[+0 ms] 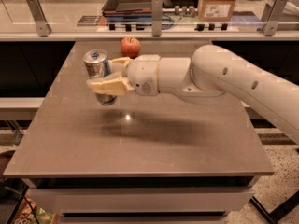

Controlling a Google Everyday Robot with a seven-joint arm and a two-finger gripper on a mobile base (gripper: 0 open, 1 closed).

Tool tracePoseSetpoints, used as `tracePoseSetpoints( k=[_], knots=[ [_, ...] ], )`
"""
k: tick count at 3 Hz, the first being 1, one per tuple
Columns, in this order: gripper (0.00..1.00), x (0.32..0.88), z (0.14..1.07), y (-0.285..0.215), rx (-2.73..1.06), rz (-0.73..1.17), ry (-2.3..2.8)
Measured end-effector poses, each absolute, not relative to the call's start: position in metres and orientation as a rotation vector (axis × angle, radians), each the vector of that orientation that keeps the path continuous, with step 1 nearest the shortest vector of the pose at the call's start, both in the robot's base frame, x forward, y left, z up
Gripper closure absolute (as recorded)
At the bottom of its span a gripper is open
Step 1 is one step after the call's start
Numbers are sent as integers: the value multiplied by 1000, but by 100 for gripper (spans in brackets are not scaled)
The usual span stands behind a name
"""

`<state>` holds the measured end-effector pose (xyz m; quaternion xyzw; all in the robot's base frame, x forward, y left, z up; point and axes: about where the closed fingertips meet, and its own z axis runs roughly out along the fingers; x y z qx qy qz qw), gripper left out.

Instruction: Move redbull can near apple

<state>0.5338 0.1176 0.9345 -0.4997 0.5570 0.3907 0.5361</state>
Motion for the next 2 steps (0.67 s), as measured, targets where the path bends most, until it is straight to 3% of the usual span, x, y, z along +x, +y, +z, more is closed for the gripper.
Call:
tracePoseSetpoints(
  k=[2],
  knots=[
    [100, 595, 971, 62, -1012, 860, 1387]
  ],
)
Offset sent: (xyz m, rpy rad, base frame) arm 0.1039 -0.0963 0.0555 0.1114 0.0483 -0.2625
